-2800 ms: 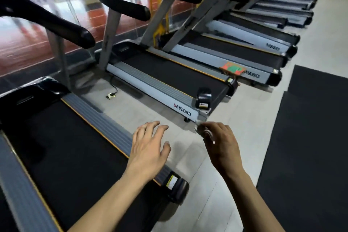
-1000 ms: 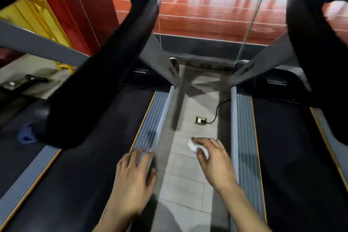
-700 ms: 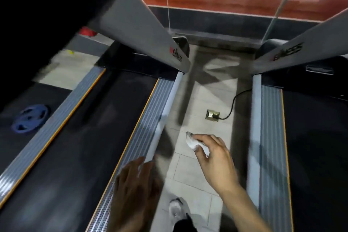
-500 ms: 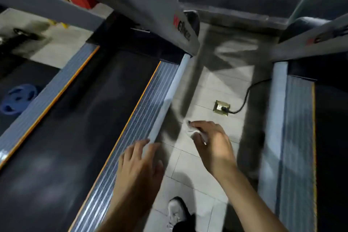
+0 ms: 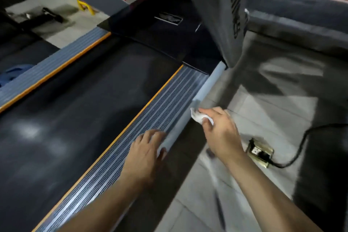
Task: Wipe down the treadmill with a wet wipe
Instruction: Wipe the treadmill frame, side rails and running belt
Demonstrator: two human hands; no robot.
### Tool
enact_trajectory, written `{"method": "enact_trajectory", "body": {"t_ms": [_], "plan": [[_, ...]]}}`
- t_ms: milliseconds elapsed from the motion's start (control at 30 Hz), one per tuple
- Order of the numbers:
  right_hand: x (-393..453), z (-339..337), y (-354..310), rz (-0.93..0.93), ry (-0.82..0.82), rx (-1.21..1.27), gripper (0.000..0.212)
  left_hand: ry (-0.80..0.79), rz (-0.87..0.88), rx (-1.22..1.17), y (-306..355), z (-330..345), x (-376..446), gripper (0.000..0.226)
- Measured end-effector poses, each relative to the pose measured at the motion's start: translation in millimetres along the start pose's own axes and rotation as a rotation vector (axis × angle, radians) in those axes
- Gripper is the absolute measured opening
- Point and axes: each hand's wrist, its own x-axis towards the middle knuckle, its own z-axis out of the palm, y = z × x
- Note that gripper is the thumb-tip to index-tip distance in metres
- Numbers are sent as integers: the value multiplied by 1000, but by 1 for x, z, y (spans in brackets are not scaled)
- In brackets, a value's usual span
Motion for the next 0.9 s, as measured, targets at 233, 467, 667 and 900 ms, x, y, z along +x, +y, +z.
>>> {"method": "enact_trajectory", "body": {"t_ms": [233, 467, 667, 900], "plan": [[146, 83, 50, -279, 105, -70, 33, 119, 36, 137, -79, 73, 123, 65], [265, 135, 75, -297, 17, -285, 25, 232, 45, 75, -96, 101, 132, 58], [209, 188, 43, -381, -88, -118, 17, 212, 11, 109, -91, 98, 132, 58], [269, 177, 81, -377, -22, -492, 27, 218, -2, 108, -90, 100, 131, 58]]}}
